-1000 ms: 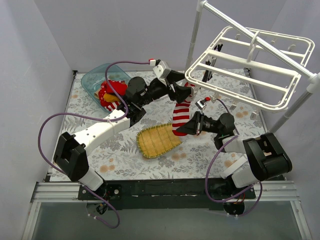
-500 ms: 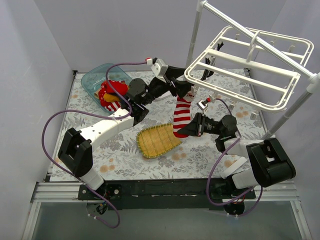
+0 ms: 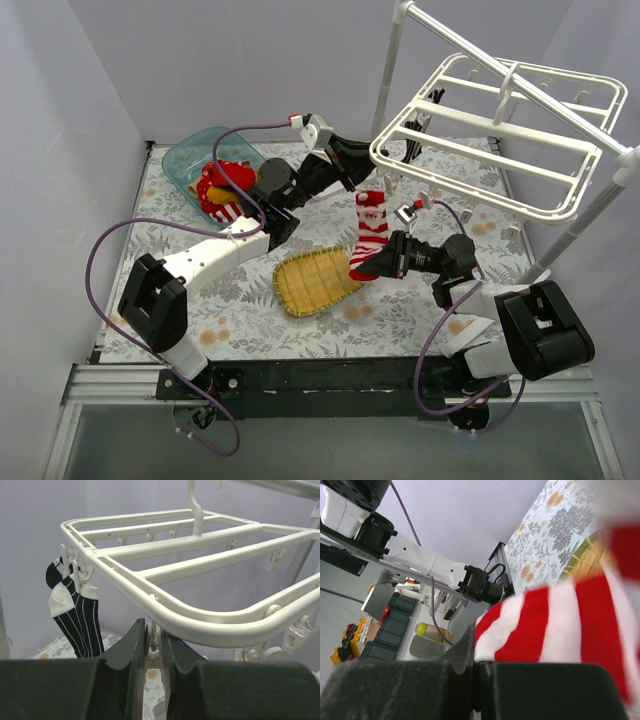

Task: Remove the socks clipped to the hanger
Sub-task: Remove the sock from the hanger.

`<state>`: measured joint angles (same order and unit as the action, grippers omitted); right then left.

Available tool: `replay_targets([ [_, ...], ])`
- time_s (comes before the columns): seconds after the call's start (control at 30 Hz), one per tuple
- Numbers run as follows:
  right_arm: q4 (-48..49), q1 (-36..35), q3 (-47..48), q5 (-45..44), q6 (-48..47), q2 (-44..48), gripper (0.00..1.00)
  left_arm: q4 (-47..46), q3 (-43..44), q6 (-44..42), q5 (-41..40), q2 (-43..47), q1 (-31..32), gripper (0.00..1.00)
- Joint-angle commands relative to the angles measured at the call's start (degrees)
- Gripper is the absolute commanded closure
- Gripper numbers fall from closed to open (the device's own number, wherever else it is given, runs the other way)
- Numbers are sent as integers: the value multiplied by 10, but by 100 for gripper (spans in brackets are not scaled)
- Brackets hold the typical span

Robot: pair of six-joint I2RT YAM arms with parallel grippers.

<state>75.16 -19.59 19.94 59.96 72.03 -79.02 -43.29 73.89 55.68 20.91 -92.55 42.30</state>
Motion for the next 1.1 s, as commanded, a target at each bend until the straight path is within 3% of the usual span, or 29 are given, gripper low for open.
replay_targets([
  [0.0,211,-3,-13,-4,-31,18,99,11,10,2,-10,15,3,100],
  [0.1,206,-3,-19,-6,-38,22,99,35,18,0,-14,18,3,98],
  [0.2,185,-3,-15,-6,-51,30,99,69,23,0,-19,25,3,71],
  [0.23,179,-3,-14,-6,-54,32,99,79,22,0,-20,28,3,50],
  [0.33,159,-3,-10,-3,-66,41,99,108,-1,-4,-17,49,3,30],
  [0.63,24,-6,4,-11,-139,92,99,116,-141,-16,-2,185,3,15],
  [0.83,-92,-10,23,-21,-195,128,99,125,-249,-22,-22,254,4,14],
  [1.07,-127,-11,40,-25,-190,136,99,139,-326,-22,-42,283,5,20],
])
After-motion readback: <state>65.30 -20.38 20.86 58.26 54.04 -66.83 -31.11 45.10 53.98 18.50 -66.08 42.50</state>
